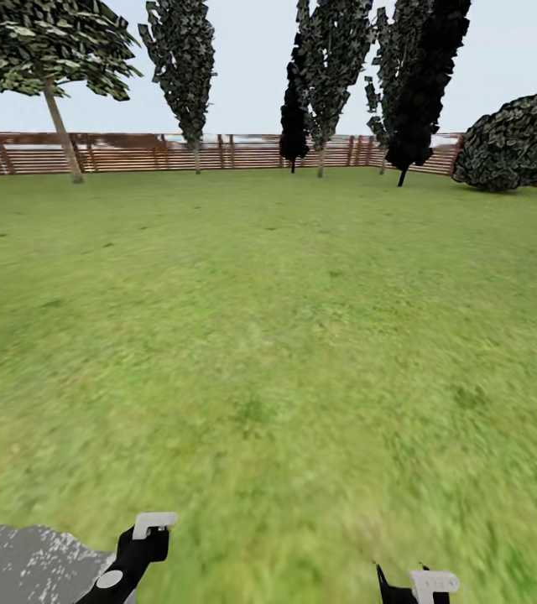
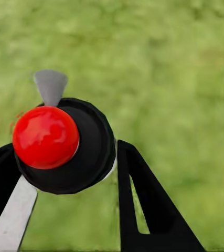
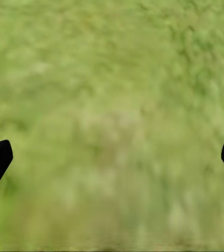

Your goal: Pick up the pesticide atomizer in the garden and spray insectifuge to fully cover both potted plants in the garden.

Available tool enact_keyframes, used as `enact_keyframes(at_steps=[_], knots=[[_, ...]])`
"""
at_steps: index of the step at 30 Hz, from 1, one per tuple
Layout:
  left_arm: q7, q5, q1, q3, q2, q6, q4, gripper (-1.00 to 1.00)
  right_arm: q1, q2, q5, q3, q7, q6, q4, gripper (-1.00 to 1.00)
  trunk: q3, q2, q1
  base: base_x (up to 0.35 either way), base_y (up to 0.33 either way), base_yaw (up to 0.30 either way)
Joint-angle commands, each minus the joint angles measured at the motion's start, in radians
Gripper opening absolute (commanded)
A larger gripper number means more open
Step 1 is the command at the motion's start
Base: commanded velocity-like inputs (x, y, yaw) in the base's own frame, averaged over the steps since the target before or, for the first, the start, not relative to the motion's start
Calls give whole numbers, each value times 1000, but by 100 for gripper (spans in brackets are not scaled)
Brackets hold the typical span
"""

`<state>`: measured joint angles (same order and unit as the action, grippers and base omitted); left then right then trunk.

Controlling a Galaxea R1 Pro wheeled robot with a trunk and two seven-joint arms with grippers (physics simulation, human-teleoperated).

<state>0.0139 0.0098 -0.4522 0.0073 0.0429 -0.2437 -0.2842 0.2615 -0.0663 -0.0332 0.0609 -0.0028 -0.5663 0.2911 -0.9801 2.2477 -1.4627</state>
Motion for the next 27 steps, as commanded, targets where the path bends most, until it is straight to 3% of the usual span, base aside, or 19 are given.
enact_keyframes(at_steps=[1,27], knots=[[1,1,0,0,0,-3,0,-100,1,0,-4,4,0,-3,-1,100,-1,0,1,-247,-198,-296],[0,1,0,0,-1,-5,14,-100,1,0,-4,4,0,-3,-1,100,-1,0,1,-247,-198,-297]])
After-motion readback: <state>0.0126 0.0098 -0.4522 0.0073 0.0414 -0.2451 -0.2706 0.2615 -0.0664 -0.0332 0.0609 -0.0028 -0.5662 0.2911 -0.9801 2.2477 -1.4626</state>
